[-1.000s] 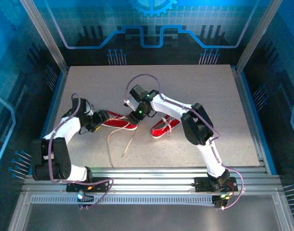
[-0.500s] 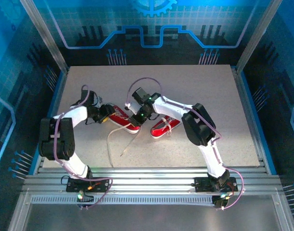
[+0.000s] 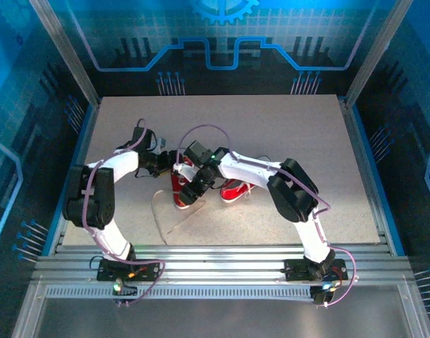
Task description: Tie the shoes
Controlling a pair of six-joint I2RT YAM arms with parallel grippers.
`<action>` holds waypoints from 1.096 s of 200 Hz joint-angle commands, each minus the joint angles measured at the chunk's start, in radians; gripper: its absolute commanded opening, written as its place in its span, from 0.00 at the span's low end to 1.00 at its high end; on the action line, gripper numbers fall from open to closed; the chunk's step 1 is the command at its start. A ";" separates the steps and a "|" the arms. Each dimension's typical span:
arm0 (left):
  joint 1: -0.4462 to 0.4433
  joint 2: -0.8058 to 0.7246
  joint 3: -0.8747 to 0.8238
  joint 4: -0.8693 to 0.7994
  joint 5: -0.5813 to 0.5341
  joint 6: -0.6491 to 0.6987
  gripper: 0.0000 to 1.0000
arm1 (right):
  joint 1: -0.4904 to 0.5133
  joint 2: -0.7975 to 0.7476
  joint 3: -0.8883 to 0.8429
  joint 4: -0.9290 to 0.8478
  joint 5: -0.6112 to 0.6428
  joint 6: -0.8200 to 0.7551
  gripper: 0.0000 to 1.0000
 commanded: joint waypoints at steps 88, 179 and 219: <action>0.014 -0.446 -0.225 -0.420 -0.273 -0.173 0.62 | 0.246 -0.192 -0.250 0.059 0.339 -0.528 0.59; -0.032 -0.442 -0.300 -0.472 -0.373 -0.315 0.56 | 0.326 0.026 -0.105 0.151 0.375 -0.653 0.61; 0.000 -0.448 -0.306 -0.481 -0.365 -0.300 0.56 | 0.305 0.109 -0.031 0.051 0.317 -0.646 0.50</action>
